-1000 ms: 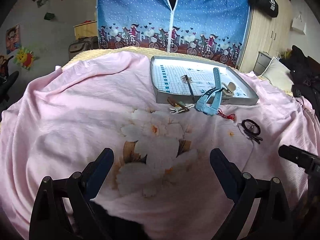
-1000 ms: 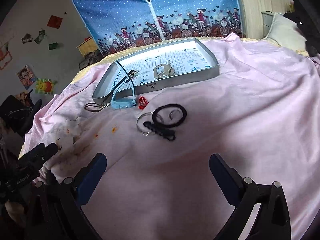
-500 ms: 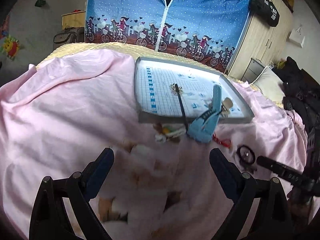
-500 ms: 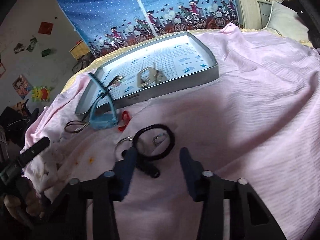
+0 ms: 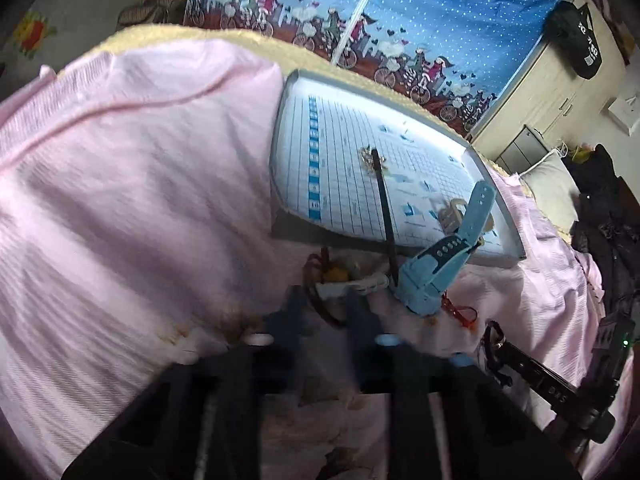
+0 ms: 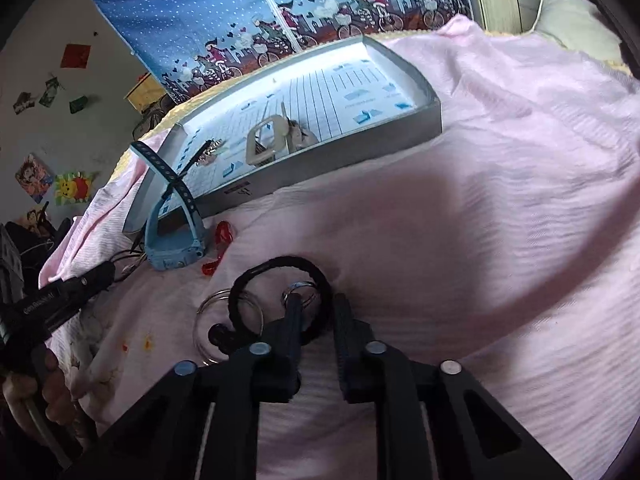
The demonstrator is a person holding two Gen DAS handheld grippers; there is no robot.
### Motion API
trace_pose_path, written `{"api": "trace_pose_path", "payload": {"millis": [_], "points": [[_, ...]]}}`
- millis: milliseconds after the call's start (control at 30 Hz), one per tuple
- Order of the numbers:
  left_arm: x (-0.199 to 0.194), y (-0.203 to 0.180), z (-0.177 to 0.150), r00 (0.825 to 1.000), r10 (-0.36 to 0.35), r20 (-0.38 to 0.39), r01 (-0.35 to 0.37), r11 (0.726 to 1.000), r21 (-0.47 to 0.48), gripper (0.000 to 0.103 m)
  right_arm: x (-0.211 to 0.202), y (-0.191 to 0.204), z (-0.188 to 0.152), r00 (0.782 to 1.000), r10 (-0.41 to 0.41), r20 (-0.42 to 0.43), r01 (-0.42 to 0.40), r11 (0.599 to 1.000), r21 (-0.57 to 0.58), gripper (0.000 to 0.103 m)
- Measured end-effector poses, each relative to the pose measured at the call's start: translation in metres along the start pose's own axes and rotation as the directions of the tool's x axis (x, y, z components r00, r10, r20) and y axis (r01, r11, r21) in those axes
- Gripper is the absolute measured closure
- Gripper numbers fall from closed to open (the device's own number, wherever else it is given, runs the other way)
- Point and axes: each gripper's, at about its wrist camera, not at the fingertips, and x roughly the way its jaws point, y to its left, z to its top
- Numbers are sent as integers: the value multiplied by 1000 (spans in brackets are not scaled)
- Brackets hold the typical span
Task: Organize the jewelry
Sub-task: 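Grasp the black hair tie with the right gripper, then carry the black hair tie into the tray and open the right gripper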
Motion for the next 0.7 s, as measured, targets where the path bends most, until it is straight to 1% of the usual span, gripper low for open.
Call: {"api": "trace_pose_path", "payload": {"millis": [67,233,367,700], "points": [[-3,1,-2,1000,-19,13,19,1000,-4,100,0,-1,0,1000,6,-1,-6,1000,2,95],[-15,-3,-6,997,-59,44,59,998,-7,101,-8,7,1,999,36,37,-35,999,-27,97],[-28,-10,-9,995,-84,53,83,996,25,101,-15,12,2,995,65,75,-62,997,-37,97],[-68,-34,-3,982,-158,105,152,986,67,101,-37,15,6,975,116,192,-108,993,-56,97]]}}
